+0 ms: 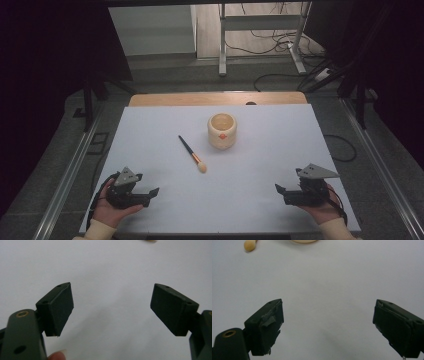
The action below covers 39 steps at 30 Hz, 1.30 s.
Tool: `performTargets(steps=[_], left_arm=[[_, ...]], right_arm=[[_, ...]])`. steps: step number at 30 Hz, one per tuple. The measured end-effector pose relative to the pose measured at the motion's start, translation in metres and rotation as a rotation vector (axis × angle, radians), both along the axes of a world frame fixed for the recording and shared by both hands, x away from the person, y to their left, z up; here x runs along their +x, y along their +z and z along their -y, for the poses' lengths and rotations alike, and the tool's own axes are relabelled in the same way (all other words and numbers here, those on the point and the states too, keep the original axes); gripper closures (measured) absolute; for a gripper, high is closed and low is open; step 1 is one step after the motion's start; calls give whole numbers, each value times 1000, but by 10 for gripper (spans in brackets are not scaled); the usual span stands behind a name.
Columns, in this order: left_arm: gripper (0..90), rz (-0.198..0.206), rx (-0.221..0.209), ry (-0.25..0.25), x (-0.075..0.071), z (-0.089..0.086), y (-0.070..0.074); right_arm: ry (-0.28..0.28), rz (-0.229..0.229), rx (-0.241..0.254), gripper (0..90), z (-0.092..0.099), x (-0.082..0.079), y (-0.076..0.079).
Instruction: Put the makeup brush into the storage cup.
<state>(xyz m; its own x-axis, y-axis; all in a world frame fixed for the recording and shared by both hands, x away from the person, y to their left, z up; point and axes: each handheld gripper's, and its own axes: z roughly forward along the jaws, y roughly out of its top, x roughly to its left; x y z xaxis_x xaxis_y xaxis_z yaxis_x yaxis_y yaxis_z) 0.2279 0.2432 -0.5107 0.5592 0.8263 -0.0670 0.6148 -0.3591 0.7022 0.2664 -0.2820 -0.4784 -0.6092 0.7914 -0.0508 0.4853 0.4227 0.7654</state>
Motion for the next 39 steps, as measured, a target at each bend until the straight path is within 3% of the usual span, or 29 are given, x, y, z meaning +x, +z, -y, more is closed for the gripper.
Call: performTargets(steps=[10,39], left_arm=[[191,11,7,0,0,1,-1],[190,20,23,-23,2,0,-1]], right_arm=[[9,-48,-51,101,-1,1,-6],[12,-33,-37,99,2,1,-5]])
